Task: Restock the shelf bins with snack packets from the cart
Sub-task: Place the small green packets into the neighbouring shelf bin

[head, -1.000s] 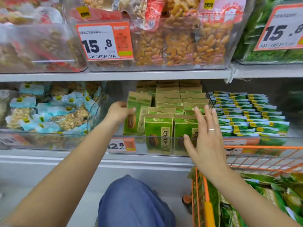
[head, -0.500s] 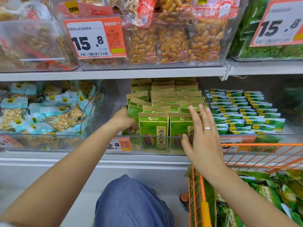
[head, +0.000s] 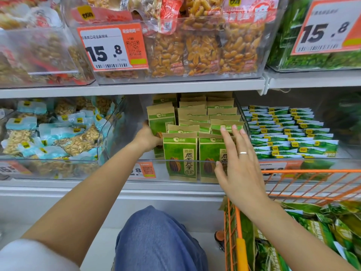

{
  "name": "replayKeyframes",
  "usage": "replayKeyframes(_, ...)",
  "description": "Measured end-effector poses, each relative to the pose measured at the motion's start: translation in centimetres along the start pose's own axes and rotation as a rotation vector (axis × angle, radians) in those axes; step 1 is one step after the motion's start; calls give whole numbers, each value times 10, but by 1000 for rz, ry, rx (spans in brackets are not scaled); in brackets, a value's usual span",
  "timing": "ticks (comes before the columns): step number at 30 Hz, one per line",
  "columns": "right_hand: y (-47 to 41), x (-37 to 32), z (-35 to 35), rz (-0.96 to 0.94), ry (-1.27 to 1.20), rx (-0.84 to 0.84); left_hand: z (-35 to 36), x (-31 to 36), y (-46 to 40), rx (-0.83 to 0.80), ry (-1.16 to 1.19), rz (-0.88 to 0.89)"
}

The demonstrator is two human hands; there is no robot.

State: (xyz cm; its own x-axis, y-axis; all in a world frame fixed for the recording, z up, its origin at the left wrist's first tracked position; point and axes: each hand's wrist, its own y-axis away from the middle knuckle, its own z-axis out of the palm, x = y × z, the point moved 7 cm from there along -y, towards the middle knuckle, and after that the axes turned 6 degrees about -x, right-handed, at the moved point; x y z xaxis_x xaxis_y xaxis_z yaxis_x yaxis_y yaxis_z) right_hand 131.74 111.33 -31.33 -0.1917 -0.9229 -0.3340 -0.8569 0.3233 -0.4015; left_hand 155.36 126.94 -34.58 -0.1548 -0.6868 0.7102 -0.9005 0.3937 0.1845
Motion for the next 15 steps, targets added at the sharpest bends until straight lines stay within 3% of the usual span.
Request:
replayKeyframes(4,1,0,-1,-15,-1,-7,19,-24,-21,-221,99,-87)
replayKeyframes(7,1,1,-1,-23,-8,-8,18,-30,-33,-181,78,-74)
replayKeyframes(11,1,0,-1,-30,-10,8,4,-18,-35,7,-79,68)
replayKeyframes(15,1,0,-1,-30,-12,8,12,-21,-42,-89,12,68)
